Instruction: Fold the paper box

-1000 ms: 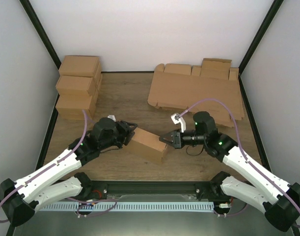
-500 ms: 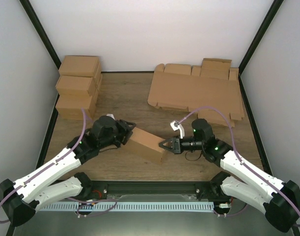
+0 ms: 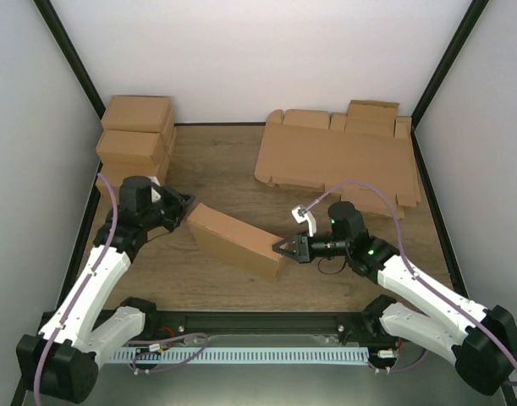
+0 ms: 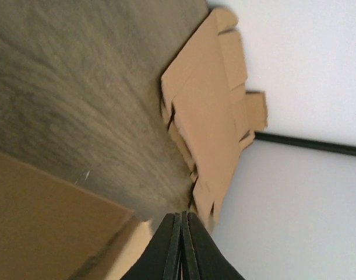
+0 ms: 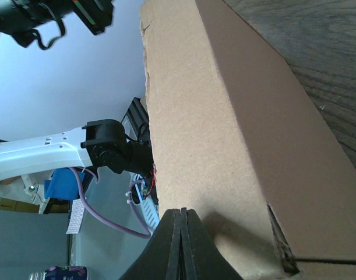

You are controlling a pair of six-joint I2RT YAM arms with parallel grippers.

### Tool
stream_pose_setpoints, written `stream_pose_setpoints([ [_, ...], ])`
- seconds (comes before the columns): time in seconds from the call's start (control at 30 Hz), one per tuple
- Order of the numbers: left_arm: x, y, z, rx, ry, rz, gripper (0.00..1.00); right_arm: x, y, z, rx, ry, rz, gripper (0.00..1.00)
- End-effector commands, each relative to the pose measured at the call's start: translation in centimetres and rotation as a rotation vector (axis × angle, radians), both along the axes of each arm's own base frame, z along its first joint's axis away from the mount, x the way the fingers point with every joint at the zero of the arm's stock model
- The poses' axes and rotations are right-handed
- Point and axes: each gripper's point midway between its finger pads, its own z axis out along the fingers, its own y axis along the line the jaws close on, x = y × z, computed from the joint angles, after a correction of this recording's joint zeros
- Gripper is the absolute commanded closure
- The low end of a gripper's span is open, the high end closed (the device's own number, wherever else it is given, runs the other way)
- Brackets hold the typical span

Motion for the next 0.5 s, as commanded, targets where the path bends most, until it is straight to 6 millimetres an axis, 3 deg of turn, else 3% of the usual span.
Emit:
stream_pose_setpoints([
  [0.0,-1.1,-2.3,-2.4,-0.078,0.020,-0.177,0.96,0.0,-1.1,-3.6,-0.124,0.081,-0.046,0.99],
  [0.13,-1.5,-2.3,-2.9,-0.089,-0.005,-0.194,0.96,0.0,-1.1,-3.7,-0.125,0.082,-0.046,0.99],
  [0.27,-1.0,-1.5,-0.8,-0.051,-0.082,-0.180,0.96,0.2,-1.0,-3.6,-0.126,0.078,-0.045,0.99],
  [0.4,-0.9,-2.7,1.9,-0.099,-0.140,-0.247,0.96,0.2,-0.9,-3.5,-0.127,0.077,-0.038,0.99],
  [0.47,-1.1,-2.8,1.6,-0.101,-0.132,-0.254,0.96,0.2,-0.9,-3.5,-0.128,0.077,-0.039,0.99],
])
